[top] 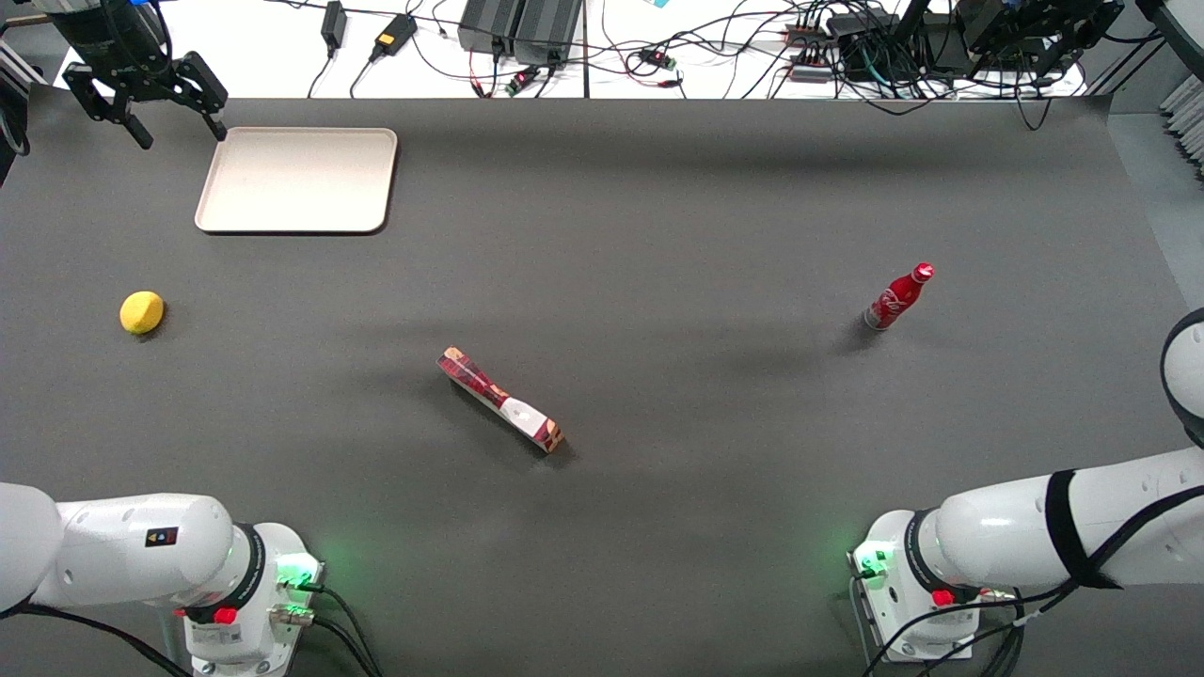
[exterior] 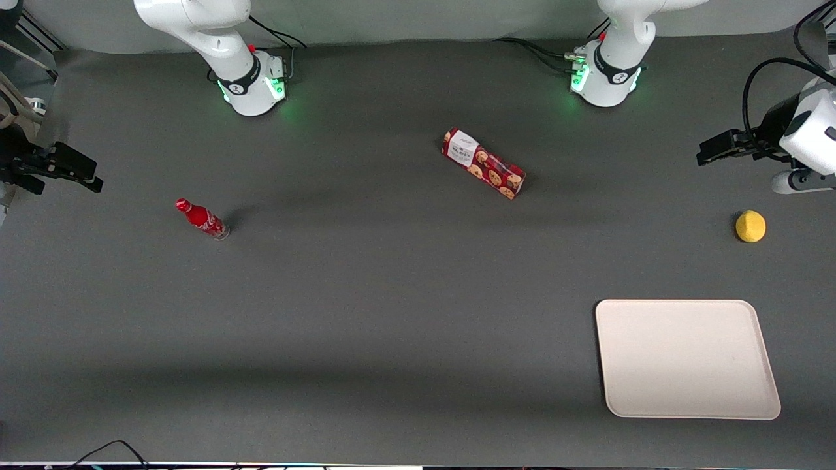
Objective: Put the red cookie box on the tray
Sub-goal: 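Move the left gripper from rest toward the red cookie box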
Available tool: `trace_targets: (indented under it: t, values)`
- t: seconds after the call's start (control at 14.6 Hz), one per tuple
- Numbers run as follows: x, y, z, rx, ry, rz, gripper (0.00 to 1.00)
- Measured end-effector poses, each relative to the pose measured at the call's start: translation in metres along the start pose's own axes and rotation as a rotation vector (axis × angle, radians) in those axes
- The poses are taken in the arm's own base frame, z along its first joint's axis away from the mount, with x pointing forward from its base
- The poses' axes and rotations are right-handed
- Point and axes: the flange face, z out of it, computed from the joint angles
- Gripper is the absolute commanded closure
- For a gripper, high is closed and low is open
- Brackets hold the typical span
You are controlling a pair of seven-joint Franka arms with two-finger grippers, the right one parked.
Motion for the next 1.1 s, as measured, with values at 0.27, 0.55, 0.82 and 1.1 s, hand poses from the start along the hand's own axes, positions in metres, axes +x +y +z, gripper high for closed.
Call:
trace_targets:
  t: [0.27,0.55,0.82,1.1]
  values:
    - [0.0,0.001,-0.006,-0.001,0.012,0.026,0.0]
    - [-0.003,0.004,0.004,0.007,-0.051,0.038,0.0]
    - [-0.022,0.026,0.018,-0.01,-0.185,-0.03,0.0]
    - [-0.067,0.122,0.05,0.031,-0.258,-0.257,0.0]
